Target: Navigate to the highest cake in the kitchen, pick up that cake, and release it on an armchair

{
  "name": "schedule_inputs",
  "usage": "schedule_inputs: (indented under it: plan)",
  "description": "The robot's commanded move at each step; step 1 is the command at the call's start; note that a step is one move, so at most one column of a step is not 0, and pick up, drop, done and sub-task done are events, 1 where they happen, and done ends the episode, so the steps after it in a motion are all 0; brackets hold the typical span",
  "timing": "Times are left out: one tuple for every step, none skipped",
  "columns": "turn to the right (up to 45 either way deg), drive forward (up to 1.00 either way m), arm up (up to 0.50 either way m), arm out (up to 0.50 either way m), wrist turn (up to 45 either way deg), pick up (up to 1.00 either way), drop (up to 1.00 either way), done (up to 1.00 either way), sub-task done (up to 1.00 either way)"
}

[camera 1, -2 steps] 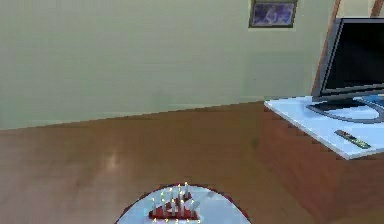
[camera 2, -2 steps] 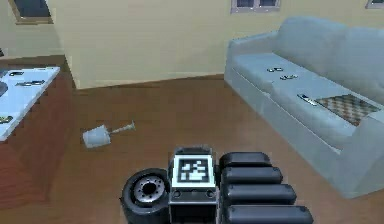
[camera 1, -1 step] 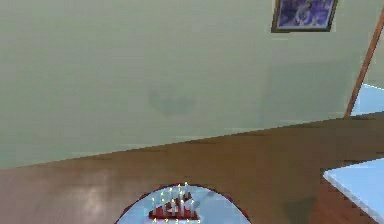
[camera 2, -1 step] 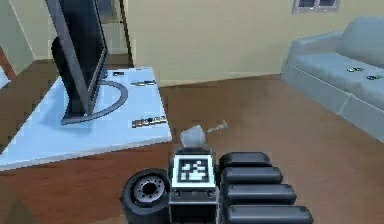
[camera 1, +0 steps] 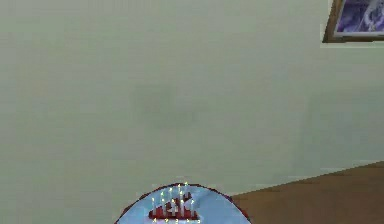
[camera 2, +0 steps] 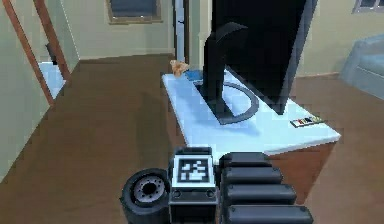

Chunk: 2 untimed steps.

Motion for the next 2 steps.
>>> schedule_inputs:
  plan:
    - [-3.0,0.00,0.00,0.00,0.0,0.00,0.00,0.00,0.00]
    - [0.0,0.15,0.00,0.00,0.0,0.00,0.00,0.00,0.00]
